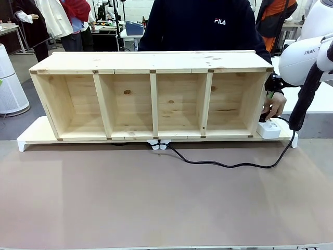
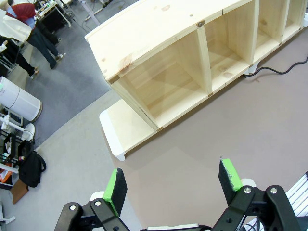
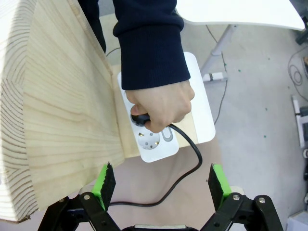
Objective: Perform cable management.
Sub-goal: Release the Power Cable when the human grasps it.
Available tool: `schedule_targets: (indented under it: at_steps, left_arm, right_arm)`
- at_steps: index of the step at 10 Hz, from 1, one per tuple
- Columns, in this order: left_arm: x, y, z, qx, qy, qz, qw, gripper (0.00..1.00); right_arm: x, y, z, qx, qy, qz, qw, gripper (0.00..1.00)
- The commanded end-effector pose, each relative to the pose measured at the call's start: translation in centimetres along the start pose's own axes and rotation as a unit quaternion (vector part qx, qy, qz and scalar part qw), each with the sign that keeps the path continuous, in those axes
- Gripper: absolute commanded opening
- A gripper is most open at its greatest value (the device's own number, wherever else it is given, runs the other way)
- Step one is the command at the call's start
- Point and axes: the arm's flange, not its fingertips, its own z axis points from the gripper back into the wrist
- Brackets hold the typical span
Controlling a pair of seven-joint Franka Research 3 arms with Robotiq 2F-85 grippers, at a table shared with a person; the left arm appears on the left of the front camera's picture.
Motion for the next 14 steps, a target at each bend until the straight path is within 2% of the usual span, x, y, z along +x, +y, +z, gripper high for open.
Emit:
schedule_targets:
  at_steps: [1,14]
  left_arm:
    - [0.13,0.02,-0.16,0.001,-0.004,0.008,1.000,1.00]
    - [0.13,0.02,-0.16,0.001,-0.004,0.008,1.000,1.00]
  right_arm:
    - [0.00,0.04,0.00,0.000,0.000,0.000,1.000,1.00]
    - [0.00,0.04,0.00,0.000,0.000,0.000,1.000,1.00]
